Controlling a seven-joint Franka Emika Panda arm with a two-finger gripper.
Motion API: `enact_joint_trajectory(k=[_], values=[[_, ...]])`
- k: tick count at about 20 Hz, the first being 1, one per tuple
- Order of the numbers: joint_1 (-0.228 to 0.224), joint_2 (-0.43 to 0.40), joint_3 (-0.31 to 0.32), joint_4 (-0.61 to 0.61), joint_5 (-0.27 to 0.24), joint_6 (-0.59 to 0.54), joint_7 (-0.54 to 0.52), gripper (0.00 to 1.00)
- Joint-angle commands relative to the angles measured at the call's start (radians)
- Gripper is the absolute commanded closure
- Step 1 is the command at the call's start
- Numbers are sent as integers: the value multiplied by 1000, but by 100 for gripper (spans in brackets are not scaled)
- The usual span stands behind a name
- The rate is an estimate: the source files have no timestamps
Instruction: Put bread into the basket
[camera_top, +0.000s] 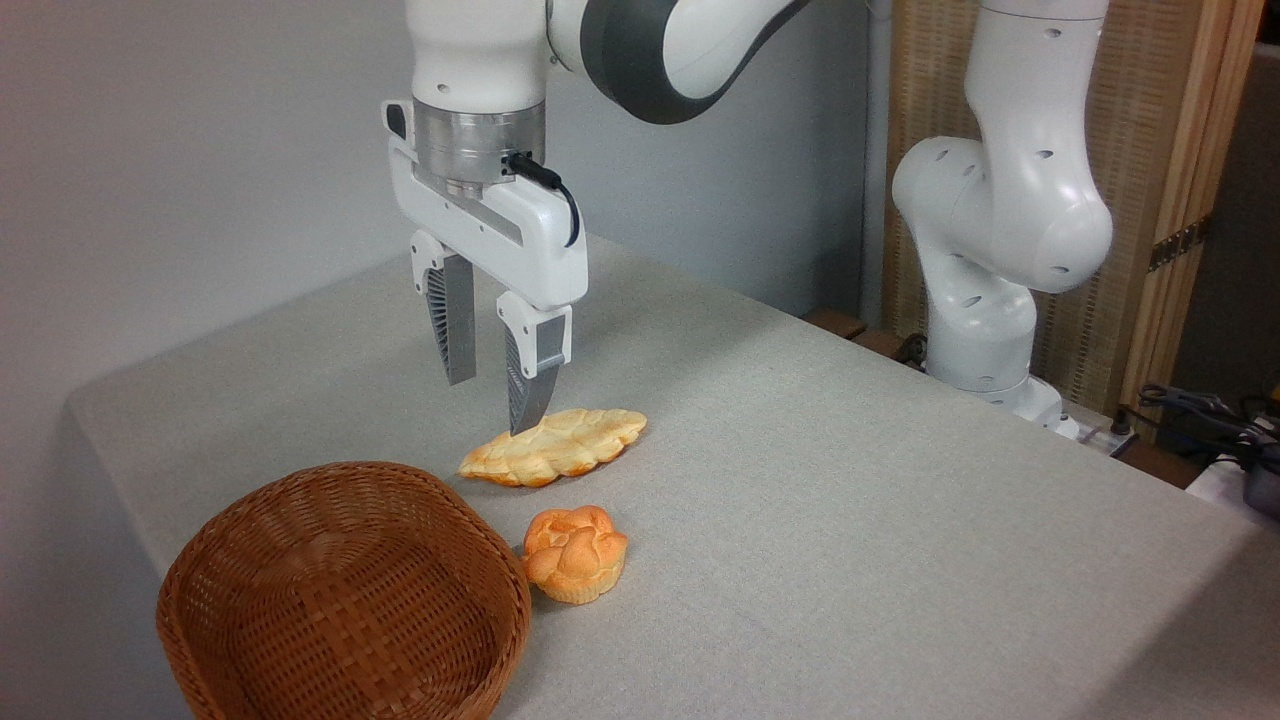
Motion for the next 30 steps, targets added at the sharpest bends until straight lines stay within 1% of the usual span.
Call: enact_joint_trajectory(k=[1, 5, 9, 13, 14, 16, 17, 19, 21, 22, 27, 30], values=[[-5, -4, 4, 16, 11, -36, 15, 0], [-5, 2, 0, 16, 12, -50, 16, 0], [-16, 22, -2, 13, 12, -83, 15, 0], [-19, 25, 0, -7, 14, -79, 22, 0], [-18, 23, 0, -10, 27, -79, 38, 0], [-14, 17, 6, -30, 96, -85, 41, 0], [-10, 19, 7, -38, 106, -82, 39, 0], [-4, 25, 13, -66, 110, -36, 44, 0], [-4, 25, 53, -104, 132, 27, 53, 0], [-4, 26, 62, -116, 135, 45, 64, 0], [-4, 52, 121, -149, 136, 136, 94, 0], [-10, 81, 119, -158, 135, 157, 94, 0]])
